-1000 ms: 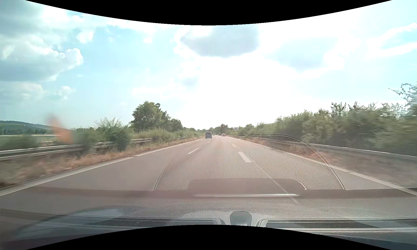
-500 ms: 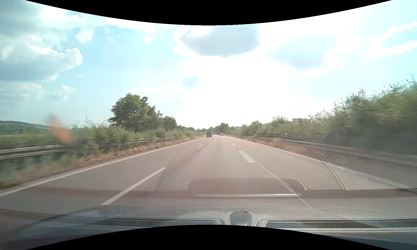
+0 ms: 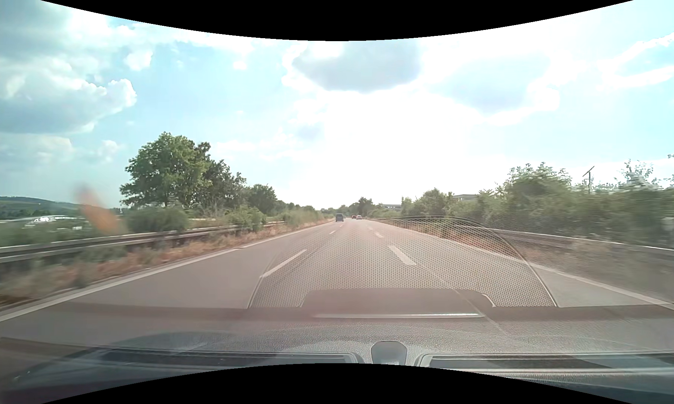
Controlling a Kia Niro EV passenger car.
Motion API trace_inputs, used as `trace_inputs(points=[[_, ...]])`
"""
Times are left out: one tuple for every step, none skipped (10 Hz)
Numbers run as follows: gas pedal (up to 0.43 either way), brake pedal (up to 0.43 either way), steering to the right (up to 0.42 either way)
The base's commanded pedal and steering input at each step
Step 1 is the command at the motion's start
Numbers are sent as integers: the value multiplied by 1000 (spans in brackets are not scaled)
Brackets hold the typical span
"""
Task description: Follow the waypoints while adhering to traffic rules and regulations
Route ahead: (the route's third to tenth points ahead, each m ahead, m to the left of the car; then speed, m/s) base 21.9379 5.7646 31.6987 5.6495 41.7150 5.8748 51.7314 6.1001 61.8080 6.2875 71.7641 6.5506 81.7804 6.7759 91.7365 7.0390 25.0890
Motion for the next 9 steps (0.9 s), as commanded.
trace_inputs(points=[[299, 0, -5], [287, 0, -5], [280, 0, -5], [280, 0, -5], [280, 0, -5], [280, 0, -5], [280, 0, -5], [280, 0, -4], [280, 0, -4]])
